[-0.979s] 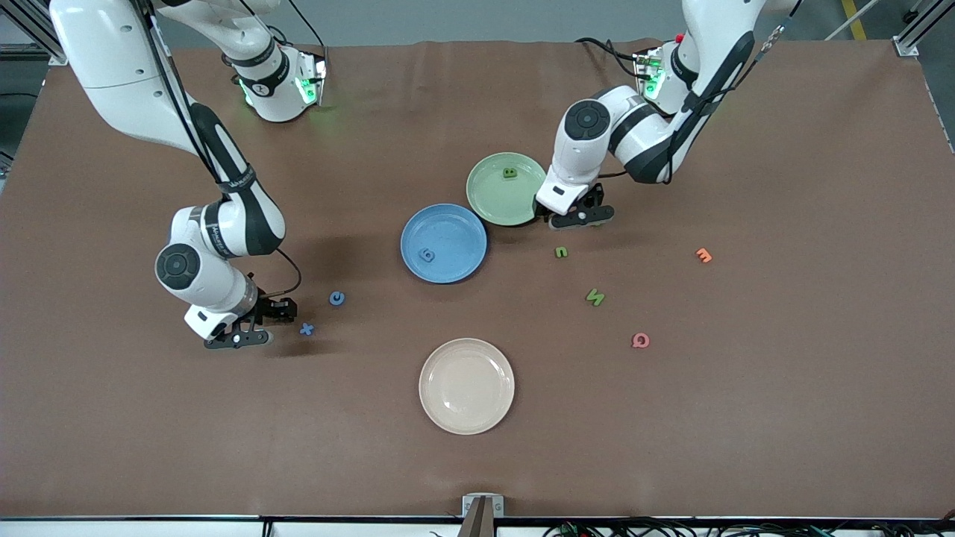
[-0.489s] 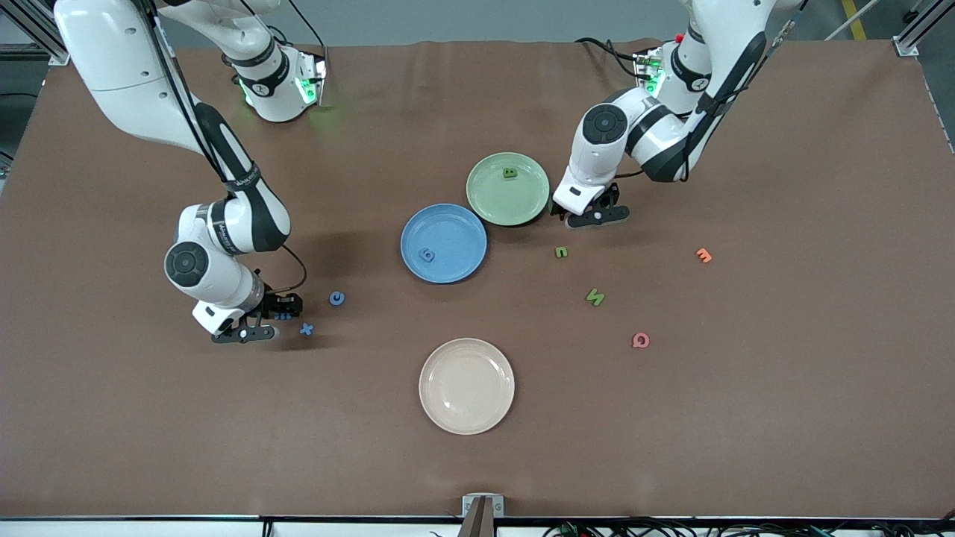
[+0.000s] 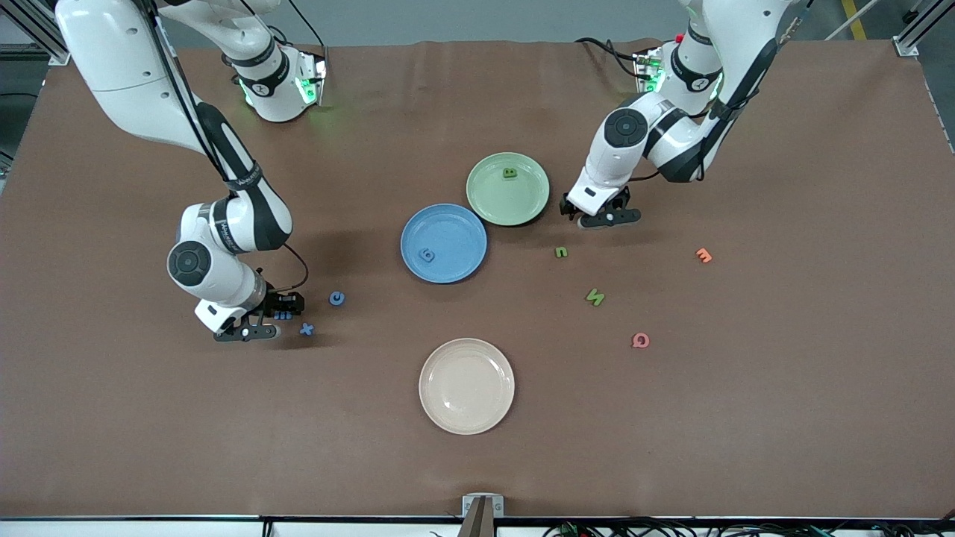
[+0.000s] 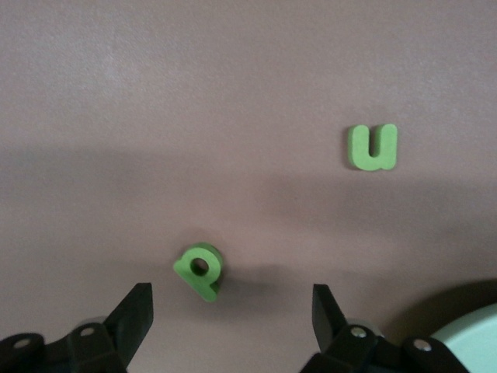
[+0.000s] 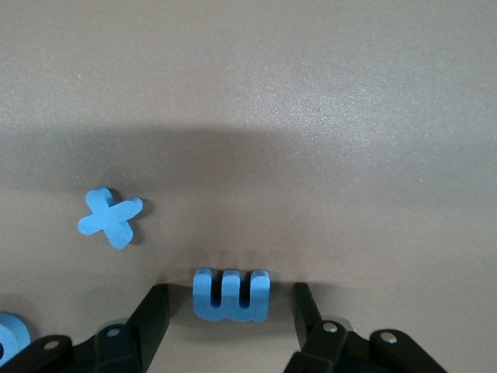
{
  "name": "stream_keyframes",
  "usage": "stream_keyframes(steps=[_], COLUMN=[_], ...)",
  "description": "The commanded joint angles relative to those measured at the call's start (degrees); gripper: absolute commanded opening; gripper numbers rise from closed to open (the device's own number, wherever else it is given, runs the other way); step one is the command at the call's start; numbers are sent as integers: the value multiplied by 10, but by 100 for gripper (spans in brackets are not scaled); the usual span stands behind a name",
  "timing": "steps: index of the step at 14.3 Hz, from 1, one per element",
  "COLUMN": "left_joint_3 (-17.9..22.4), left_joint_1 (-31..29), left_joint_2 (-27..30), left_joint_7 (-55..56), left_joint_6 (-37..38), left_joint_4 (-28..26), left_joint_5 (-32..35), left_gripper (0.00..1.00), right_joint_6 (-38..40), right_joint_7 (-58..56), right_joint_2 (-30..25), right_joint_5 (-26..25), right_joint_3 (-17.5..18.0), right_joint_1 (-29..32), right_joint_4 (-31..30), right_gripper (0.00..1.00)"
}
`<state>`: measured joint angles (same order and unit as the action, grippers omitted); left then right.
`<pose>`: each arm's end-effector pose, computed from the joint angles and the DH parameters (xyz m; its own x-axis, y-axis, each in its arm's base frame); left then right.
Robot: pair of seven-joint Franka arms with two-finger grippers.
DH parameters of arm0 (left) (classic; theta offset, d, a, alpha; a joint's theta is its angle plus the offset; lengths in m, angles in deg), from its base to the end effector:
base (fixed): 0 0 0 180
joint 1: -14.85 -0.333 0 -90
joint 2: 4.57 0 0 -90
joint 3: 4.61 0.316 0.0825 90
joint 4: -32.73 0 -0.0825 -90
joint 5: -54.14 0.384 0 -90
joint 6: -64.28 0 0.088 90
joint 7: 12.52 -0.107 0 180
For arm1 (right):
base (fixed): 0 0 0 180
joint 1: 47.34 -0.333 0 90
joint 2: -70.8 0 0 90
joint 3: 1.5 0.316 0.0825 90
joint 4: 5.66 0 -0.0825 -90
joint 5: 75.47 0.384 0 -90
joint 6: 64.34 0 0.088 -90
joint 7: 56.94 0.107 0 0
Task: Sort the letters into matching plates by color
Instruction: 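Grasp the green p with the left gripper while the right gripper grasps the blue m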
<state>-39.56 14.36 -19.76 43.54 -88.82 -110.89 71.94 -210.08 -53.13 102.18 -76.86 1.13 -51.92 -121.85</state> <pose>0.3675 -0.2793 0.1964 0.9934 0.1097 -0.0334 0.1094 -0.9939 -0.0125 0.5904 0.0749 0.1705 0.9968 0.0733 -0.0318 0.0731 -0.9973 -0.0088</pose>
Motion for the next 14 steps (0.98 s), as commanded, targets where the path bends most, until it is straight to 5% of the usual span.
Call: stream_keyframes(steps=[1,6,10,14], left_joint_3=[-1,-1,-1,-1], left_joint_1=[-20,-28,-28,-30], left_joint_2=[10,-8,-23,-26], left_joint_7=[-5,-5,-2,-2], left_joint_6=[-20,-32,-33,-34], left_joint_4=[-15,-15,-16,-18], left_joint_5=[26,48,50,57], left_gripper=[91,89,80,71], right_joint_6=[-3,1,47,143], right_joint_7=[8,10,59,230], right_joint_2=[-8,-8,-15,-49], right_joint_5=[0,0,0,2], right_joint_3=[2,2,4,11], right_joint_1=[-1,-1,-21,-89], right_joint_4=[-12,-9,15,45], right_gripper=[56,4,2,2])
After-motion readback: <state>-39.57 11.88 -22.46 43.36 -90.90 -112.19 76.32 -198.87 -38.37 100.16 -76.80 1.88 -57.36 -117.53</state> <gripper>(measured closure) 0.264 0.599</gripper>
